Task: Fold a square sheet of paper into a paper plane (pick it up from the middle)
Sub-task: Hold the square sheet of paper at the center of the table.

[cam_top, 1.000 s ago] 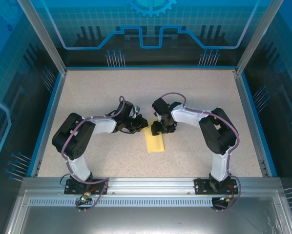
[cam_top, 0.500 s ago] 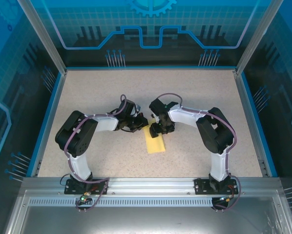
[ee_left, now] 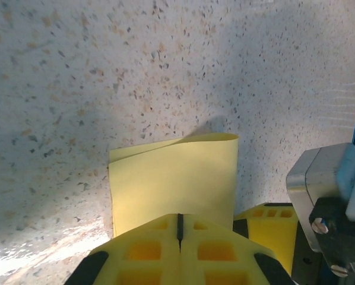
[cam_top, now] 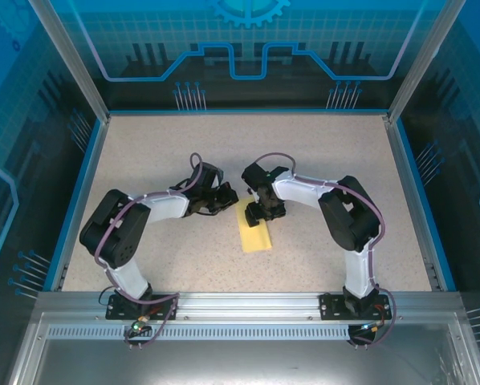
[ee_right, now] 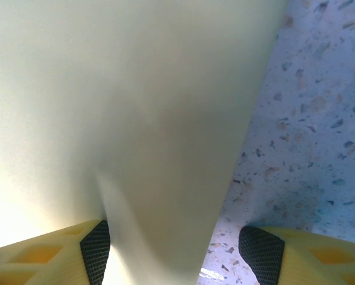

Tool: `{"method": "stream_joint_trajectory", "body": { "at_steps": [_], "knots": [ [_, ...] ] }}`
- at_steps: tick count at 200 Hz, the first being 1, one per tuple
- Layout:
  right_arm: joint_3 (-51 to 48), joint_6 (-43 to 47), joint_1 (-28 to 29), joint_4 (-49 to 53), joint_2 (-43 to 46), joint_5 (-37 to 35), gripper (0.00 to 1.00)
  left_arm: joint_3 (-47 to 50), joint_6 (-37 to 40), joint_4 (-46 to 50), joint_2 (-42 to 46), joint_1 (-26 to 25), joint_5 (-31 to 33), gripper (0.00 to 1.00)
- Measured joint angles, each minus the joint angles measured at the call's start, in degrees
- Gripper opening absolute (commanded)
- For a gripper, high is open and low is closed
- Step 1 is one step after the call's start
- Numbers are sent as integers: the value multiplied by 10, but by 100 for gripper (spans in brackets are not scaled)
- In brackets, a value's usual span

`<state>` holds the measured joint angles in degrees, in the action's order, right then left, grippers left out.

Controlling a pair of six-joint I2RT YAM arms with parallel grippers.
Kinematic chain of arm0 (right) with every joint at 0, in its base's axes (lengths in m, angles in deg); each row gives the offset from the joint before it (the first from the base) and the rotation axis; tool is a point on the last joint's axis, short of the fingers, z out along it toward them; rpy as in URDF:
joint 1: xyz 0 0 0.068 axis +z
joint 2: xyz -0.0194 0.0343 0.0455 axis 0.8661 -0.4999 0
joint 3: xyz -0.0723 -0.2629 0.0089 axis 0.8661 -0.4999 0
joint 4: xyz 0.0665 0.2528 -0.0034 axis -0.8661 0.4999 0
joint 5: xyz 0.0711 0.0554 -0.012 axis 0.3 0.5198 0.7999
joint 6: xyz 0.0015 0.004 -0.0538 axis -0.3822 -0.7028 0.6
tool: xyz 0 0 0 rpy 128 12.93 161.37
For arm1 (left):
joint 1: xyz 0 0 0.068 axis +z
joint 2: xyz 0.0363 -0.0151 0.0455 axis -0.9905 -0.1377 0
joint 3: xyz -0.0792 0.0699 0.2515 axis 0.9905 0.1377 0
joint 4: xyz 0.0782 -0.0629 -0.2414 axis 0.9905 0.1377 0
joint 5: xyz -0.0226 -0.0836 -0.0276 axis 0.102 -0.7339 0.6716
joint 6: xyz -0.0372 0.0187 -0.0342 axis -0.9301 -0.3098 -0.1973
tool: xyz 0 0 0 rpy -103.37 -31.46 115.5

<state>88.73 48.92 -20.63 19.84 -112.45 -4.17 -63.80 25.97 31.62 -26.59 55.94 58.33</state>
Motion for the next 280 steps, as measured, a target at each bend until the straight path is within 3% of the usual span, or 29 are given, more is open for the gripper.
{"method": "stream_joint_trajectory", "body": {
  "at_steps": [65, 280],
  "knots": [
    [4, -17, 0, 4, -5, 0, 69, 3, 0, 8, 6, 0, 14, 1],
    [21, -47, 0, 23, -20, 6, 72, 3, 0, -3, -35, -1, -40, 0]
  ]
}}
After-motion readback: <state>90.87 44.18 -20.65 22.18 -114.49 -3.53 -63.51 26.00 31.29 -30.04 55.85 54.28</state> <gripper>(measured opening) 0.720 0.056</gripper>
